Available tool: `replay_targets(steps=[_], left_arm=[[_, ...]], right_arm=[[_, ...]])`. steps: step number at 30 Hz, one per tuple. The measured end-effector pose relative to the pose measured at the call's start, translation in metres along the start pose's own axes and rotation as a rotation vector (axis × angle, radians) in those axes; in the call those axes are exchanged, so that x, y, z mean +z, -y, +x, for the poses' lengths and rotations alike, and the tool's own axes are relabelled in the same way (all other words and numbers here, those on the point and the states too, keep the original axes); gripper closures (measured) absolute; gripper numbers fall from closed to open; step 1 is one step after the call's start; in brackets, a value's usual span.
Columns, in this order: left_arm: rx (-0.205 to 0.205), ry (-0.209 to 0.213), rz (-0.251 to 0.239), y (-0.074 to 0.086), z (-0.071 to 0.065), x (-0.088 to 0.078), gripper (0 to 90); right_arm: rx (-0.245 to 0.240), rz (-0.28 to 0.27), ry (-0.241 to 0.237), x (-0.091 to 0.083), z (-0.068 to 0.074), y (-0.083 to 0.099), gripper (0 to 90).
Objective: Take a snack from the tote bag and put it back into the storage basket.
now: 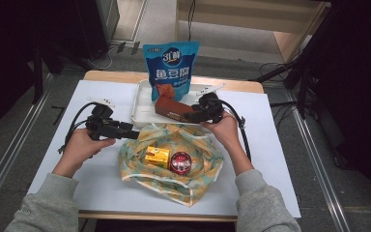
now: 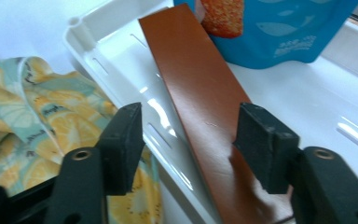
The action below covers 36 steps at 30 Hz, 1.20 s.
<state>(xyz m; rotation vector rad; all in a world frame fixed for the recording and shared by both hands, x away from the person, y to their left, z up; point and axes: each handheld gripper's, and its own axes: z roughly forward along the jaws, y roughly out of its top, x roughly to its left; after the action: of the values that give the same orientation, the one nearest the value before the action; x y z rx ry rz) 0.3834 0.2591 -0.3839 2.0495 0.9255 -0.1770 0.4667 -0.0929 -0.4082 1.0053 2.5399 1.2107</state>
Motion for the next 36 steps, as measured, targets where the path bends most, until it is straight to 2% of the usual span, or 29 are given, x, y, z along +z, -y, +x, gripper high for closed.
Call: replay_targets(steps=[5,10,11,13,15,19,29,32,36], left_arm=[[0.003,-0.002,-0.001,0.0,-0.001,0.0,37.2],[-0.002,-0.004,-0.002,0.001,-0.001,-0.001,37.2],[-0.002,-0.004,-0.003,0.001,-0.001,-0.001,37.2],[-0.003,-0.006,-0.004,0.001,-0.001,-0.001,37.2],[-0.003,-0.007,-0.003,0.002,-0.001,-0.002,37.2],[-0.002,-0.008,-0.004,0.002,-0.001,-0.003,37.2],[-0.003,-0.01,-0.002,0.003,-0.001,-0.002,37.3],[-0.005,-0.011,-0.002,0.004,-0.001,-0.003,37.2],[-0.003,-0.01,-0.003,0.004,0.0,-0.003,37.2]], right_arm=[[-0.014,-0.002,-0.004,0.001,0.008,-0.001,59.7],[-0.006,0.012,-0.037,0.006,0.013,-0.001,73.0],[-0.006,0.021,-0.056,0.008,0.014,-0.001,77.0],[-0.017,0.034,-0.063,0.011,0.015,0.0,83.1],[-0.03,0.062,-0.052,0.015,0.017,0.001,88.2],[-0.034,0.09,-0.022,0.021,0.015,0.002,90.0],[0.023,0.091,0.005,0.031,0.001,0.003,90.0],[0.025,0.093,0.023,0.035,-0.001,0.003,90.0],[0.033,0.087,0.026,0.04,-0.005,0.003,90.0]])
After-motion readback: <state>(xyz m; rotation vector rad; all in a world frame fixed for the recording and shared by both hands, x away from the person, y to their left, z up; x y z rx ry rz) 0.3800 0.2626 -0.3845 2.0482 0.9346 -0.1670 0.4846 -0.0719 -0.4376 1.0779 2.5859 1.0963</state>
